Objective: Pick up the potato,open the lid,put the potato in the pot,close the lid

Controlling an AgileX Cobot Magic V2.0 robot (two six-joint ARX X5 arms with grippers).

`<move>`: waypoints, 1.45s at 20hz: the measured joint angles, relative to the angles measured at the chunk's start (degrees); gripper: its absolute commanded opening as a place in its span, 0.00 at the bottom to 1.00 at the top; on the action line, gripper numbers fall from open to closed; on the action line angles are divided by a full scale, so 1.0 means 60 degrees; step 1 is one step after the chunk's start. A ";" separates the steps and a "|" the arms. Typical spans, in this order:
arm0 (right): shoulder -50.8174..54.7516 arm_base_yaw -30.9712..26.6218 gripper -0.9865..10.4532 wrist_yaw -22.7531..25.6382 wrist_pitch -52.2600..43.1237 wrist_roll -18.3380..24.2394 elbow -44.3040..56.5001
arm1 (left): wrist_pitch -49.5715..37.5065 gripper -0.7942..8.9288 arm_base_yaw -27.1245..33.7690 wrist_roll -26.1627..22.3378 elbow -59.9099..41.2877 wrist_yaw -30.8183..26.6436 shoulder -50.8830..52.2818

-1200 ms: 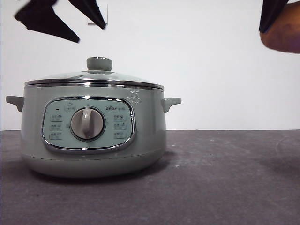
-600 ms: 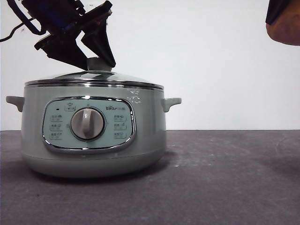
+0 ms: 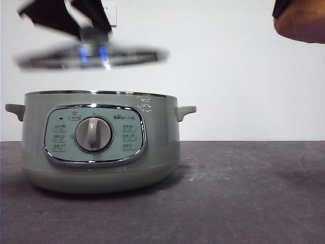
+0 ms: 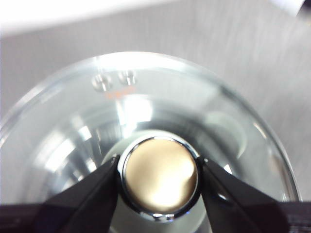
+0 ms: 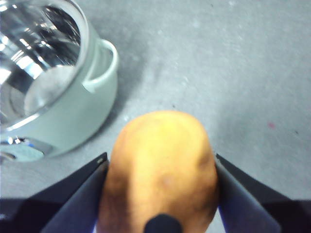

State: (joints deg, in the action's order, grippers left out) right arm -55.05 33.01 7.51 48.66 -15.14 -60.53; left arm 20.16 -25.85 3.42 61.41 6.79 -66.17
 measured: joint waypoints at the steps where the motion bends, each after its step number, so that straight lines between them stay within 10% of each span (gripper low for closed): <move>1: -0.0189 0.0015 0.08 0.0000 -0.0193 0.0022 0.0000 | 0.0066 0.07 0.0000 0.0000 0.0000 -0.0098 0.0572; 14: -0.5599 0.1337 0.08 -0.1002 -0.1446 0.1290 -0.3810 | 0.2623 0.07 0.0000 -0.0189 0.0004 -0.2408 0.6728; 29: -1.1096 0.2291 0.08 -0.1002 -0.1694 0.3158 -0.7737 | 0.3071 0.07 0.0000 -0.0066 0.0004 -0.2317 0.7074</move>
State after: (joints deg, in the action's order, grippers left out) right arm -121.62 46.76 1.50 38.50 3.81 -106.96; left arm 38.59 -25.85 3.03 61.43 -7.11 -23.73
